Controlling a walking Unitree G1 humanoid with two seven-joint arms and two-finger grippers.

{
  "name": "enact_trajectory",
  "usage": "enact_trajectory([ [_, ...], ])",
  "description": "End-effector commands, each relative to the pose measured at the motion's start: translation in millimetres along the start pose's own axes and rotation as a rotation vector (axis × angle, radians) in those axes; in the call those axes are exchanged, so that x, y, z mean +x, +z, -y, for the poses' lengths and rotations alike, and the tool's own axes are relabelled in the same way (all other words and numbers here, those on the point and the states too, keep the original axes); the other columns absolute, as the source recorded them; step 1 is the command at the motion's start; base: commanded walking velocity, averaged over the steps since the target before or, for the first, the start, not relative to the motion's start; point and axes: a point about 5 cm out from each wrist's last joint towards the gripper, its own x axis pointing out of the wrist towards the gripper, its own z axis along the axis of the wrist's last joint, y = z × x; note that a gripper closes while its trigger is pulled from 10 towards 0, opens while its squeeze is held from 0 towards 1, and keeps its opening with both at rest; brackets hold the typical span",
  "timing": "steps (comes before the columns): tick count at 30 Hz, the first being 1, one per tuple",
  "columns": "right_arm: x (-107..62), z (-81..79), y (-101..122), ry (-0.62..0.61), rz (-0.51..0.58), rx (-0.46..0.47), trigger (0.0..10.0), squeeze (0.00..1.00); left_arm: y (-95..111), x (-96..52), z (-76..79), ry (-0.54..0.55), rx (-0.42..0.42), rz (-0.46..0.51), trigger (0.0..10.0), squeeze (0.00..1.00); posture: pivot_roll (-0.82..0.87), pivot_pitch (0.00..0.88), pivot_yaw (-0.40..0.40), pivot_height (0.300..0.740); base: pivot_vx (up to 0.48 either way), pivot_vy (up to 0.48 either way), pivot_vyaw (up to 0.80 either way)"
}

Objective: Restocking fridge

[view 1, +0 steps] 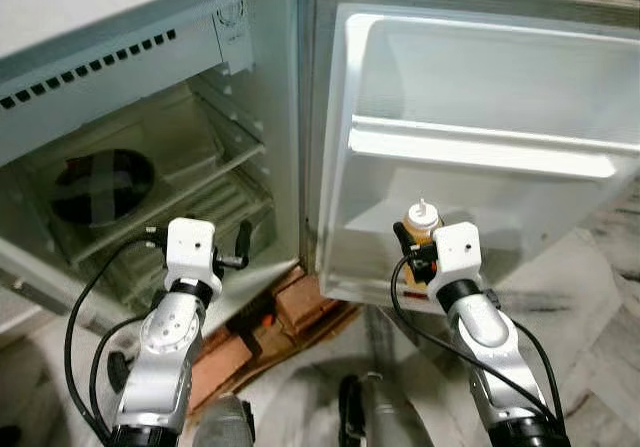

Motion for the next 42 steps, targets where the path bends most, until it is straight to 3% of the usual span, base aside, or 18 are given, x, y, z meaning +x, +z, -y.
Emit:
enact_trajectory([
  [1,-1.1,3.9,4.5,-0.011,0.018,0.003,10.0,0.00,1.9,-0.3,0.9,0.000,0.010,0.003,10.0,0.00,0.02,0.166,-0.016,0.681,0.000,0.000,0.00],
  [8,0.3,3.6,5.5,-0.007,0.021,0.001,10.0,0.00,3.8,0.2,1.6,-0.005,0.014,0.013,10.0,0.00,0.02,0.167,-0.017,0.681,0.000,0.000,0.00],
  [14,1.5,3.4,6.2,-0.009,0.027,0.003,10.0,0.00,4.0,0.8,1.6,-0.007,0.011,0.015,10.0,0.00,0.02,0.167,-0.015,0.681,0.000,-0.376,0.00],
  [35,3.6,3.4,9.5,-0.006,0.052,0.021,10.0,0.00,3.8,2.8,-0.6,0.013,-0.017,0.010,10.0,0.00,0.01,0.163,-0.016,0.681,0.000,0.000,0.00],
  [42,4.2,3.2,11.0,-0.011,0.064,0.030,10.0,0.00,3.8,3.7,-0.4,0.005,-0.018,0.010,10.0,0.00,0.01,0.162,-0.015,0.681,0.000,0.432,0.00],
])
